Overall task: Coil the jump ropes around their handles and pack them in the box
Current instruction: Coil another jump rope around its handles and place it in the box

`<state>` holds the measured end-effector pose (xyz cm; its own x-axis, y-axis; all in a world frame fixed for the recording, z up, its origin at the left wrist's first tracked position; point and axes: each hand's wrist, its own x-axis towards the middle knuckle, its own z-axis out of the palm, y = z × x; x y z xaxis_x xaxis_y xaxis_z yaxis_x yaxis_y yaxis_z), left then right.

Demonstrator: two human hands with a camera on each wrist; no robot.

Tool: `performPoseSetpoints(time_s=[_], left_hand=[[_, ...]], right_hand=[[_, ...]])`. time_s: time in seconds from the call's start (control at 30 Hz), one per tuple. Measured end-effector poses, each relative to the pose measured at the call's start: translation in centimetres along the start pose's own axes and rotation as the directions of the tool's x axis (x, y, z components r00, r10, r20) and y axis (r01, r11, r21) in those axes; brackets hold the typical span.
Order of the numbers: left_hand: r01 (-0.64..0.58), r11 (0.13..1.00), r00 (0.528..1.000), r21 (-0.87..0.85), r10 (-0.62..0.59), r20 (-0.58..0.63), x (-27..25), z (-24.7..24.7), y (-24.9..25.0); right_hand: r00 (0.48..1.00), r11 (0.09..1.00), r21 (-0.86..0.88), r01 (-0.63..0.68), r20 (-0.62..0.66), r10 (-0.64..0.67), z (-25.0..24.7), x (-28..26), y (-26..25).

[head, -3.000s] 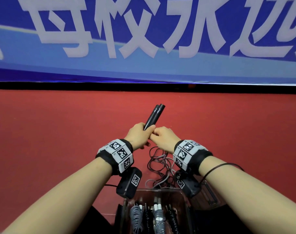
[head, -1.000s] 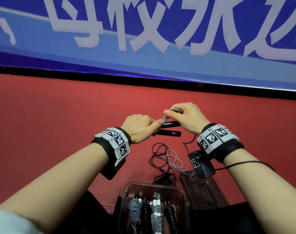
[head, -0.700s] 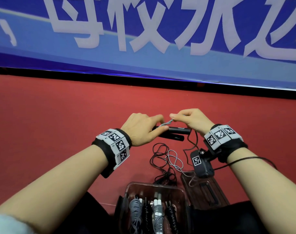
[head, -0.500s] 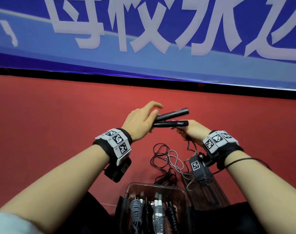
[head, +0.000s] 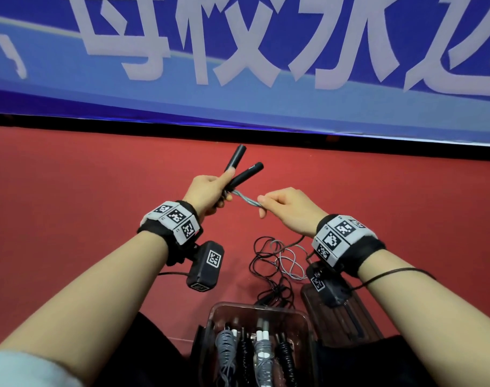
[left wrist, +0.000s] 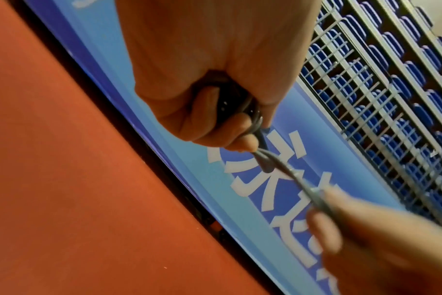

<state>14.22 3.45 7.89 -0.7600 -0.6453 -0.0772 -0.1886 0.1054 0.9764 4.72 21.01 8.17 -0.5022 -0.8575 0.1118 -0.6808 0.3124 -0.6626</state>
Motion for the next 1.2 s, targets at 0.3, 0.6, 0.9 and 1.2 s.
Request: performPoseSetpoints(time_s=[0.3, 0.6, 0.9, 1.2], left_hand=[[-0.086, 0.705, 0.989, 0.704, 0.146, -0.025, 0.2, 0.7, -0.8], [-0.197, 0.524, 0.974, 0.828, 0.201, 0.105, 0.0, 0.5, -1.3], [-0.473, 0.410, 0.879, 0.780, 0.285, 0.383, -2.4, 1.9, 0.4], [-0.572, 0.479, 0.819, 0.666, 0.386, 0.425, -2.8, 1.1, 0.8]], right_hand=[[0.987, 0.972, -0.182, 0.149, -0.030, -0.157, -0.3, 0.0, -2.6], [0.975, 0.978, -0.180, 0.106, -0.176, -0.138, -0.9, 0.8, -0.3], [0.960, 0.999, 0.045, 0.015, -0.281, -0.002, -2.5, 1.1, 1.2], [0.955, 0.988, 0.124, -0.097, -0.269, 0.127, -3.5, 0.9, 2.5]])
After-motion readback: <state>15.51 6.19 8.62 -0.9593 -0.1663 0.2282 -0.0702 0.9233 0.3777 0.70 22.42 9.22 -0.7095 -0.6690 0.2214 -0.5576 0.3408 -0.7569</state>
